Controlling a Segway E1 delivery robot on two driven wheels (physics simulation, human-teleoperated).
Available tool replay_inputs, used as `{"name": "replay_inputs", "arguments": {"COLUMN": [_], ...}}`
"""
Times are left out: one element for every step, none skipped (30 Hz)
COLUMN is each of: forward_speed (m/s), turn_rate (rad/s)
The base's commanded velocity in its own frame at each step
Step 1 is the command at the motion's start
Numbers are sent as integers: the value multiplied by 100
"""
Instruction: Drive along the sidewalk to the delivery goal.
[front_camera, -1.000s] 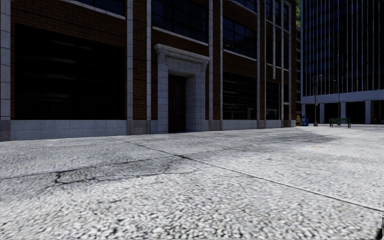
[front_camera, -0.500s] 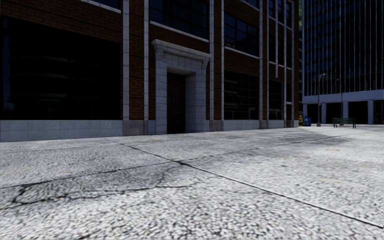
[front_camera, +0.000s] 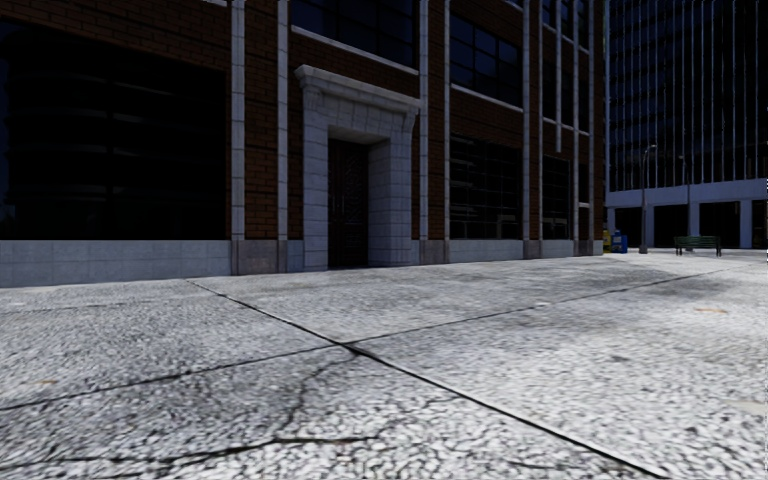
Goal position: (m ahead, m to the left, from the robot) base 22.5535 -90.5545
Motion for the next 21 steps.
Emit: {"name": "replay_inputs", "arguments": {"forward_speed": [163,164,164,164,164,164,164,164,164,164,164,164,164,164,164,164,164,164,164,164,164], "turn_rate": [-24,-24,-24,-30,-32,-32,-33,-35,-39,-39,-43,-44,-44,-45,-45,-45,-45,-45,-45,-45,-45]}}
